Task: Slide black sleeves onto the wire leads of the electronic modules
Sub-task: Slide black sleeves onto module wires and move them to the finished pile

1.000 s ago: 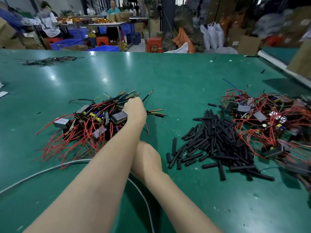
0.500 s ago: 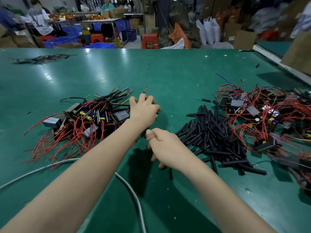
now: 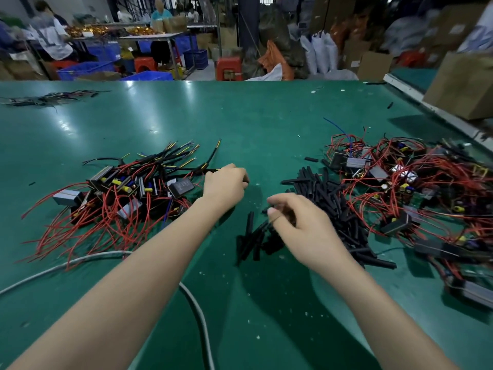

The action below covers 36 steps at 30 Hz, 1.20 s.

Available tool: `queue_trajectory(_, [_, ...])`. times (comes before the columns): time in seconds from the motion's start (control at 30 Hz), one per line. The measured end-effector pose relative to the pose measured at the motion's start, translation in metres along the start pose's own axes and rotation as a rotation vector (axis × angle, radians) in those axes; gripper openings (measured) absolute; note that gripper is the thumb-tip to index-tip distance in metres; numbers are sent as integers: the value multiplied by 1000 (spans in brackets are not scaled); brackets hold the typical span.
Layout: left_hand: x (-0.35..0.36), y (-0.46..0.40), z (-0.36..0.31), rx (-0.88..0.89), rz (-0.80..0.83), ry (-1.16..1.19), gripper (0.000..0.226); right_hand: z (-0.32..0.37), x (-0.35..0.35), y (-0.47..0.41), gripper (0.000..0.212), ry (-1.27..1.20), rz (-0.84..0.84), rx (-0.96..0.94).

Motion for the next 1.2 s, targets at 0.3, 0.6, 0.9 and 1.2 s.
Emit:
queue_trajectory(0.3, [-26,27,-90,80,-17,545,22,-55,-84,31,18,-66,-348,61])
queue_trajectory(0.6, [-15,65,-119,-29,-46,851,20,-74,-85,38,28,61,-368,1])
queue_trajectory(0.9, [1,113,-123,-125,-103,1492,13,-70,-82,44,28,30,-364,6])
queue_trajectory(1.2, [1,126,-134,87,-119,1321,21,-79,-147,74,10,544,18,141])
Point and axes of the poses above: each hand's wrist, its own y-axis away from the middle knuckle, its own x-axis out of the palm, z = x × y, the point moved 7 cm from there along -y, towards the middle knuckle, and after that the axes turned 2 degrees about z, right-handed, at the moved point
